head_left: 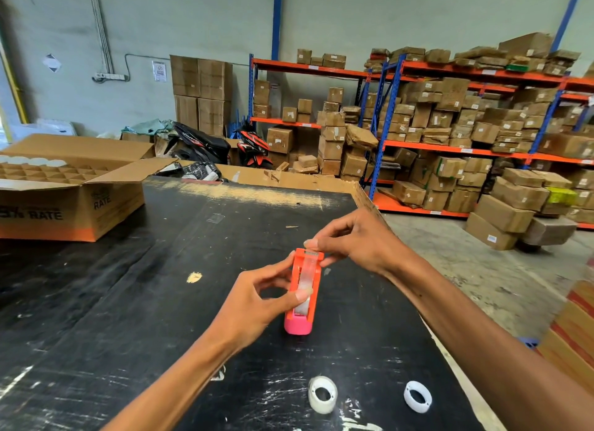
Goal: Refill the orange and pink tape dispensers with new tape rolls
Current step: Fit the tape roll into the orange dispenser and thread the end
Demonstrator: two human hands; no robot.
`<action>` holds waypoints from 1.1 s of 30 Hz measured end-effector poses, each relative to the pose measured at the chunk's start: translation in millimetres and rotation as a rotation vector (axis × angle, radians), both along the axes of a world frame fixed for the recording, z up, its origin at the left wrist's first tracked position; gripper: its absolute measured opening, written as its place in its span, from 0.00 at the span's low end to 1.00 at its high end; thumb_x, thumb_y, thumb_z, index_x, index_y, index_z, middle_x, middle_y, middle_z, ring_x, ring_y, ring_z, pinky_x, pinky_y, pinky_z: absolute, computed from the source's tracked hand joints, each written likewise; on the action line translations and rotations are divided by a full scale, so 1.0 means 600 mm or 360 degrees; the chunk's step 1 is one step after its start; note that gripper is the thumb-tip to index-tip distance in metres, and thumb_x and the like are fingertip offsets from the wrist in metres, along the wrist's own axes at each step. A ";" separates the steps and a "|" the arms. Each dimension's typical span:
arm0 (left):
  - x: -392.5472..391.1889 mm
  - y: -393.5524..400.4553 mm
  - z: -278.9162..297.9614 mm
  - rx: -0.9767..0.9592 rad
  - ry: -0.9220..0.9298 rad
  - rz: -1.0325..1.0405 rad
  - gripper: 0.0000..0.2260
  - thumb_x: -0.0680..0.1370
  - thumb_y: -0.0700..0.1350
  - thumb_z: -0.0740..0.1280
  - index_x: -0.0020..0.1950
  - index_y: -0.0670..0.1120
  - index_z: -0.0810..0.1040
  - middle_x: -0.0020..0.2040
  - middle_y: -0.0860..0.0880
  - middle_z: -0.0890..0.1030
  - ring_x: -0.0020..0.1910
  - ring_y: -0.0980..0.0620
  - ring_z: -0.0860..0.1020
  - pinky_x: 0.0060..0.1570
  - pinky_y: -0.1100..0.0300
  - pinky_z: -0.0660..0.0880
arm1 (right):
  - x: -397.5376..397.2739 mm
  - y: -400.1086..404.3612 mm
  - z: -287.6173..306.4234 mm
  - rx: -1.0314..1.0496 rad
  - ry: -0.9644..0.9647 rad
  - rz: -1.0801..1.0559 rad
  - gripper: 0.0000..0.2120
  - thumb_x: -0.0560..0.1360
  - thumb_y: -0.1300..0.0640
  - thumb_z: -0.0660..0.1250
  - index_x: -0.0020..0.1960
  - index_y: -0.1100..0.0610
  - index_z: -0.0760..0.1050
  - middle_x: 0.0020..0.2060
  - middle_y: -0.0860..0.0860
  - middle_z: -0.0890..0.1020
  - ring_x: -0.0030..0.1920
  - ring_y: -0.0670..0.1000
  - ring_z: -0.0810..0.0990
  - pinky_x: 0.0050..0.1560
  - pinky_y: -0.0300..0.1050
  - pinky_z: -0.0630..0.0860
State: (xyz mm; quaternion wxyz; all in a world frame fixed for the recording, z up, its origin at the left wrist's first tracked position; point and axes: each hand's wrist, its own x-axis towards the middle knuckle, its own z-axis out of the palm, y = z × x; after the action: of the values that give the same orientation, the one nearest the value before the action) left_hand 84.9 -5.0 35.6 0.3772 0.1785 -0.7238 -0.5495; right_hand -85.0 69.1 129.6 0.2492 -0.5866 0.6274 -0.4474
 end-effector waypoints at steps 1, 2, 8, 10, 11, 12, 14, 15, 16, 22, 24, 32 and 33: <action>-0.001 0.000 -0.003 0.0004 0.0004 0.0006 0.27 0.66 0.44 0.76 0.65 0.48 0.77 0.53 0.43 0.85 0.53 0.44 0.81 0.54 0.56 0.80 | -0.001 -0.001 -0.001 0.0031 -0.0038 0.0008 0.08 0.71 0.68 0.70 0.47 0.72 0.81 0.28 0.47 0.85 0.32 0.47 0.85 0.37 0.37 0.83; -0.001 0.000 -0.005 0.0008 0.0007 0.0009 0.27 0.66 0.44 0.76 0.65 0.48 0.77 0.53 0.42 0.84 0.53 0.44 0.81 0.52 0.56 0.80 | -0.002 -0.002 -0.003 0.0060 -0.0068 0.0014 0.08 0.71 0.69 0.70 0.47 0.73 0.80 0.27 0.47 0.84 0.32 0.47 0.85 0.37 0.36 0.83; -0.010 0.006 -0.021 0.0010 -0.0014 0.0004 0.25 0.66 0.45 0.76 0.63 0.52 0.78 0.53 0.43 0.84 0.51 0.47 0.82 0.48 0.60 0.80 | -0.010 -0.009 -0.019 0.0193 -0.0125 -0.0063 0.08 0.71 0.67 0.71 0.47 0.72 0.81 0.29 0.49 0.85 0.34 0.49 0.85 0.39 0.39 0.84; -0.018 0.011 -0.026 0.0011 -0.0047 0.0004 0.23 0.68 0.44 0.75 0.60 0.58 0.76 0.51 0.45 0.85 0.48 0.52 0.82 0.48 0.66 0.78 | -0.017 -0.009 -0.027 0.0256 -0.0110 -0.0093 0.08 0.72 0.65 0.71 0.47 0.70 0.82 0.33 0.53 0.86 0.35 0.48 0.85 0.39 0.37 0.83; -0.024 0.013 -0.029 0.0051 -0.0058 -0.0017 0.22 0.68 0.44 0.75 0.59 0.60 0.76 0.50 0.46 0.86 0.46 0.54 0.81 0.47 0.67 0.78 | -0.021 -0.008 -0.032 0.0260 -0.0122 -0.0111 0.09 0.73 0.63 0.71 0.47 0.70 0.82 0.35 0.55 0.85 0.35 0.47 0.85 0.38 0.36 0.83; -0.030 0.014 -0.031 0.0123 -0.0061 -0.0046 0.20 0.69 0.44 0.75 0.58 0.61 0.77 0.49 0.49 0.86 0.45 0.55 0.81 0.47 0.64 0.79 | -0.024 -0.007 -0.038 0.0243 -0.0160 -0.0132 0.10 0.74 0.62 0.70 0.47 0.69 0.82 0.37 0.56 0.85 0.35 0.46 0.85 0.36 0.35 0.82; -0.042 0.016 -0.035 0.0298 -0.0066 -0.0080 0.18 0.70 0.46 0.74 0.57 0.59 0.80 0.44 0.53 0.85 0.43 0.54 0.80 0.51 0.53 0.81 | -0.033 -0.005 -0.052 0.0160 -0.0241 -0.0248 0.12 0.76 0.58 0.67 0.48 0.67 0.82 0.40 0.56 0.85 0.37 0.45 0.83 0.34 0.33 0.80; -0.049 0.014 -0.036 0.0368 -0.0076 -0.0059 0.18 0.70 0.47 0.74 0.59 0.57 0.80 0.41 0.54 0.84 0.43 0.53 0.80 0.52 0.50 0.80 | -0.039 -0.003 -0.060 0.0097 -0.0243 -0.0346 0.12 0.76 0.57 0.66 0.48 0.65 0.83 0.41 0.55 0.84 0.38 0.44 0.81 0.32 0.32 0.79; -0.060 0.014 -0.039 0.0444 -0.0088 -0.0020 0.18 0.71 0.48 0.73 0.60 0.54 0.80 0.39 0.54 0.83 0.42 0.52 0.79 0.51 0.49 0.80 | -0.048 0.002 -0.071 0.0046 -0.0256 -0.0444 0.12 0.77 0.56 0.66 0.49 0.63 0.83 0.42 0.55 0.83 0.38 0.45 0.79 0.31 0.32 0.78; -0.131 0.018 -0.049 0.0784 -0.0196 0.0215 0.11 0.74 0.46 0.70 0.53 0.42 0.78 0.41 0.41 0.80 0.27 0.54 0.79 0.22 0.64 0.74 | -0.079 0.029 -0.168 0.0270 -0.0416 -0.0512 0.14 0.79 0.53 0.62 0.48 0.61 0.82 0.44 0.57 0.85 0.43 0.50 0.82 0.39 0.38 0.80; -0.165 0.021 -0.064 0.0798 -0.0270 0.0269 0.10 0.75 0.47 0.69 0.48 0.40 0.79 0.39 0.42 0.81 0.30 0.51 0.80 0.28 0.59 0.78 | -0.092 0.030 -0.199 0.0283 -0.0425 -0.0562 0.14 0.79 0.54 0.61 0.47 0.60 0.83 0.46 0.57 0.86 0.46 0.53 0.84 0.44 0.43 0.81; -0.257 0.034 -0.124 0.0611 -0.0544 0.0420 0.15 0.79 0.50 0.59 0.37 0.44 0.75 0.33 0.47 0.76 0.35 0.49 0.73 0.35 0.58 0.69 | -0.139 0.015 -0.266 0.0385 -0.0581 -0.0690 0.15 0.80 0.58 0.60 0.50 0.68 0.81 0.43 0.59 0.85 0.40 0.50 0.84 0.38 0.40 0.82; -0.260 0.034 -0.127 0.0570 -0.0584 0.0439 0.15 0.80 0.49 0.58 0.38 0.43 0.75 0.32 0.48 0.75 0.34 0.50 0.72 0.33 0.58 0.68 | -0.141 0.012 -0.272 0.0412 -0.0600 -0.0696 0.15 0.79 0.58 0.59 0.50 0.67 0.81 0.42 0.58 0.85 0.39 0.49 0.84 0.37 0.38 0.81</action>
State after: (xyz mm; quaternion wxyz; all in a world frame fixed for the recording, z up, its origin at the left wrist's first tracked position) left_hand -71.0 15.5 -40.5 0.2736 0.4355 -0.6404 -0.5705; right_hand -169.3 76.3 -33.4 0.3316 -0.3080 0.7331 -0.5077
